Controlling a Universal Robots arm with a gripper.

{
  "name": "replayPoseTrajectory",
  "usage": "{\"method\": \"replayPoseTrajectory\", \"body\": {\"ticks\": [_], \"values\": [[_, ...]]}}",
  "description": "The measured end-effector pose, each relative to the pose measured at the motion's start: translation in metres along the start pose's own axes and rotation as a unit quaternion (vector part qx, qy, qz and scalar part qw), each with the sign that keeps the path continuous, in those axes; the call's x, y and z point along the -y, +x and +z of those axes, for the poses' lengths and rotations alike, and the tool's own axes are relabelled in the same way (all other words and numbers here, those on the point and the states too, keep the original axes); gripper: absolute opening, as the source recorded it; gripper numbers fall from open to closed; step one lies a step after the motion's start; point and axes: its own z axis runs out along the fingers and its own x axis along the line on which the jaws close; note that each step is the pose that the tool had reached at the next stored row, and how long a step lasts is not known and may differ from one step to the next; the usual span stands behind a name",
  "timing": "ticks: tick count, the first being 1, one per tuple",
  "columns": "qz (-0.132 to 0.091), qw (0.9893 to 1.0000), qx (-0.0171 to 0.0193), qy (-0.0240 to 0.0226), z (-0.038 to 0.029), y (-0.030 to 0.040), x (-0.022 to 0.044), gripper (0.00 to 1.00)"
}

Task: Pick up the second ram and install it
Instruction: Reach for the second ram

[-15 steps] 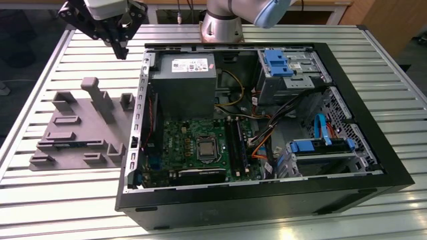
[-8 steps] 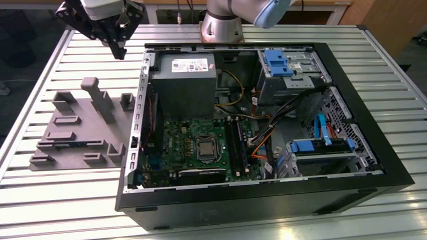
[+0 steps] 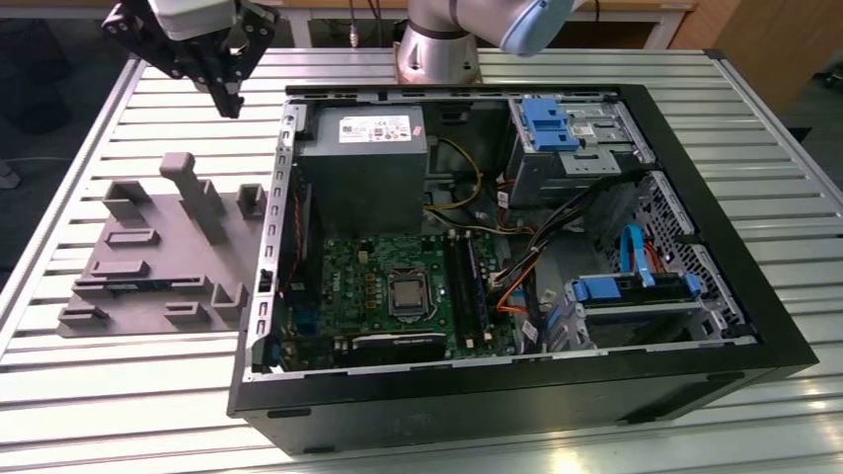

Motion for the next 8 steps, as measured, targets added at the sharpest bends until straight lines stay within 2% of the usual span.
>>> {"method": "replayPoseTrajectory", "body": {"ticks": [8], "values": [[0.000,1.0000,0.0000,0.0000,-0.0004,0.0133,0.0015,0.11]]}}
